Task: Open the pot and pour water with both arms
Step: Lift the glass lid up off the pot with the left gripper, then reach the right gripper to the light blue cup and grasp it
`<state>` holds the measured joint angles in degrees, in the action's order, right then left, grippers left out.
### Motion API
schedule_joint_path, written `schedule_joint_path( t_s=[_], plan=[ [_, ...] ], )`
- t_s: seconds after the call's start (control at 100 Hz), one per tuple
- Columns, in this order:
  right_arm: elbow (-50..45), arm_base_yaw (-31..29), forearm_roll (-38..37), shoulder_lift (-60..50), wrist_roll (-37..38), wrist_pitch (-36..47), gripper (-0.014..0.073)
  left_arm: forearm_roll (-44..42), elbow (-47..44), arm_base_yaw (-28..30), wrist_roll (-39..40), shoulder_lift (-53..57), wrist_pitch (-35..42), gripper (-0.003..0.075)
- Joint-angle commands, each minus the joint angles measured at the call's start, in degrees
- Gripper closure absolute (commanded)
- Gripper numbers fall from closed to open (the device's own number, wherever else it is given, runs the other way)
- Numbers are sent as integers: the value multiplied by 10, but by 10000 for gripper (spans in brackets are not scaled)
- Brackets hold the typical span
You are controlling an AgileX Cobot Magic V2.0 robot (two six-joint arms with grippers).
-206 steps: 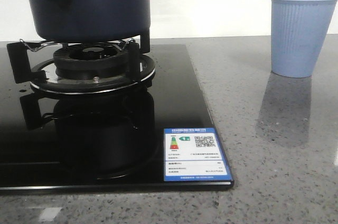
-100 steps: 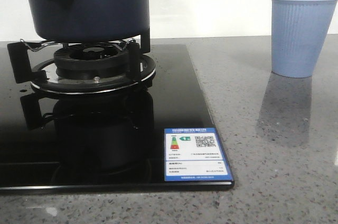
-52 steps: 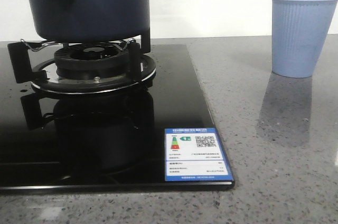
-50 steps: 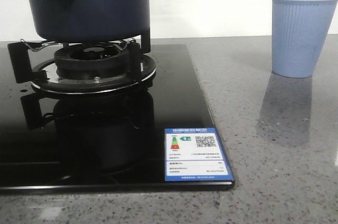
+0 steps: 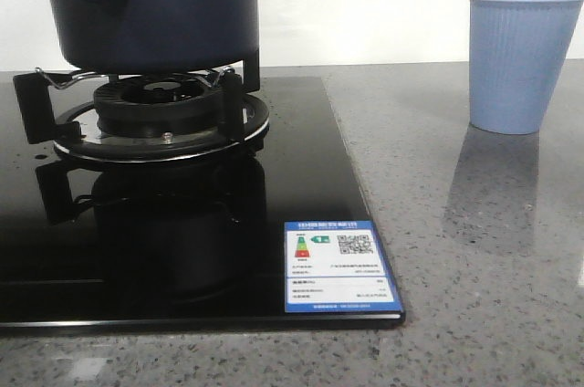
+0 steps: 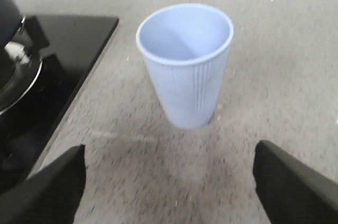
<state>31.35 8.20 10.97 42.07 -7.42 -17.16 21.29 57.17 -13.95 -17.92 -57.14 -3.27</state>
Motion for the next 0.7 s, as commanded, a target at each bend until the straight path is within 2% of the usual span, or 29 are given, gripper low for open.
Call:
schedule_joint_path(
  t_s=[0.0, 0.18, 0.41, 0.69],
  plan=[
    [-2, 1, 0, 21, -7, 114, 34, 0, 21, 6, 0, 15, 50, 351],
    [-22, 3, 0, 78, -7, 207, 34, 0, 21, 6, 0, 17, 51, 351],
    [-22, 41, 5, 147, -7, 271, 34, 0, 21, 6, 0, 17, 54, 351],
    [-22, 44, 5, 225, -7, 369, 34, 0, 21, 6, 0, 17, 54, 351]
  ],
)
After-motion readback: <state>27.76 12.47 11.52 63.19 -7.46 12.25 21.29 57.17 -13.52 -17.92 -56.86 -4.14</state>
